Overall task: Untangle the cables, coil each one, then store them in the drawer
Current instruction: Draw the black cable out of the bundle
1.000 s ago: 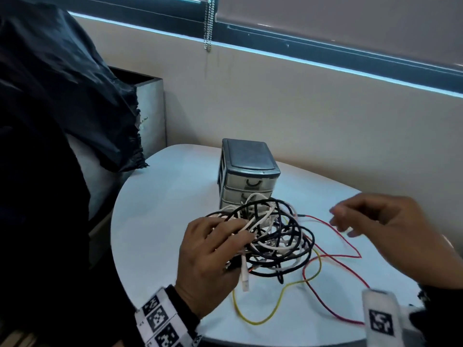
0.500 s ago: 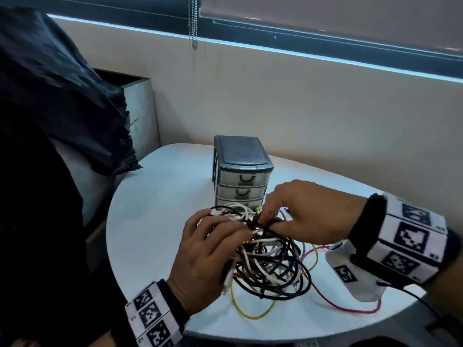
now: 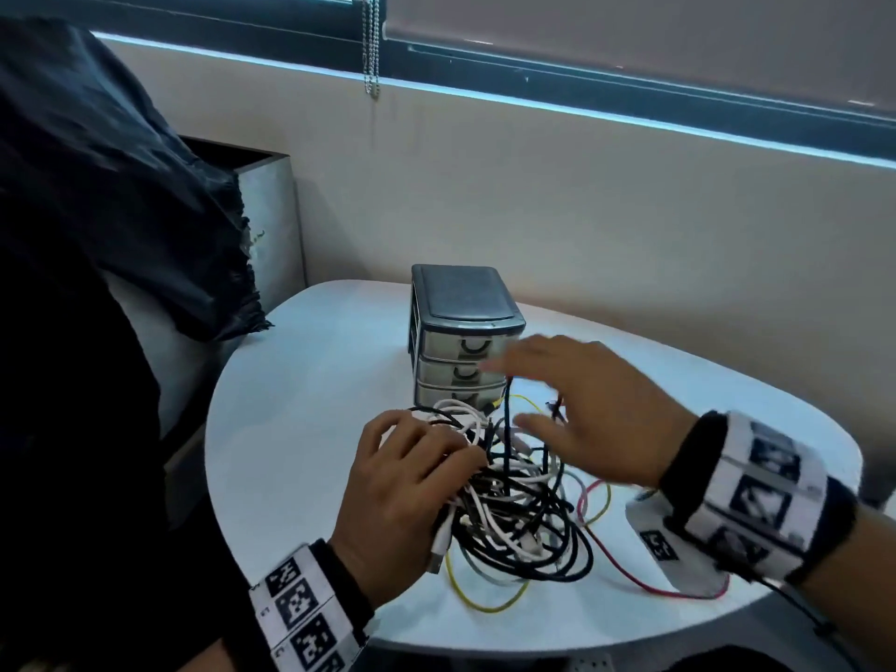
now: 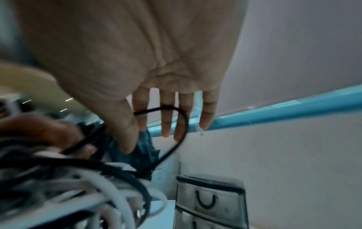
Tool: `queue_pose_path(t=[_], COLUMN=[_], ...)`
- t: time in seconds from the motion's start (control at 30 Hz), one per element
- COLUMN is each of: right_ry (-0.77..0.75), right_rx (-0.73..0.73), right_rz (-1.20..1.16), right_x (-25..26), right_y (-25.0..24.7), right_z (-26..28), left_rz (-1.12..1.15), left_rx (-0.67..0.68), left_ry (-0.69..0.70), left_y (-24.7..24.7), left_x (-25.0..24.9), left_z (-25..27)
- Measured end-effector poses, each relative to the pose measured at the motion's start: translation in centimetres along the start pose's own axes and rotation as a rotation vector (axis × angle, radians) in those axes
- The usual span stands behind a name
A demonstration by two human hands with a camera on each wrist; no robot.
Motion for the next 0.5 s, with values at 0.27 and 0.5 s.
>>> queue_pose_path(t=[0.27, 0.5], right_ry=[-0.260, 0.651], right_rx=[0.074, 0.093], right_rz=[0.519, 0.030], right_x=[2.2, -13.7], right_y=[1.7, 0.0], right_z=[0.8, 2.3], left_rz=[0.001, -0.044], left_rx=[0.032, -0.015], left_ry=[0.012, -0.015], left_y=[0.4, -0.6], left_x=[0.1, 1.6], left_z=[1.3, 0.5])
Point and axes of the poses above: each hand's wrist, its own z-axis away from the middle knuckle, its own y-axis out of the palm, x = y × z, the point moved 10 cm from there along -z, towards the middle knuckle, and after that the axes turned 5 degrees about -z, right-handed, at the moved point
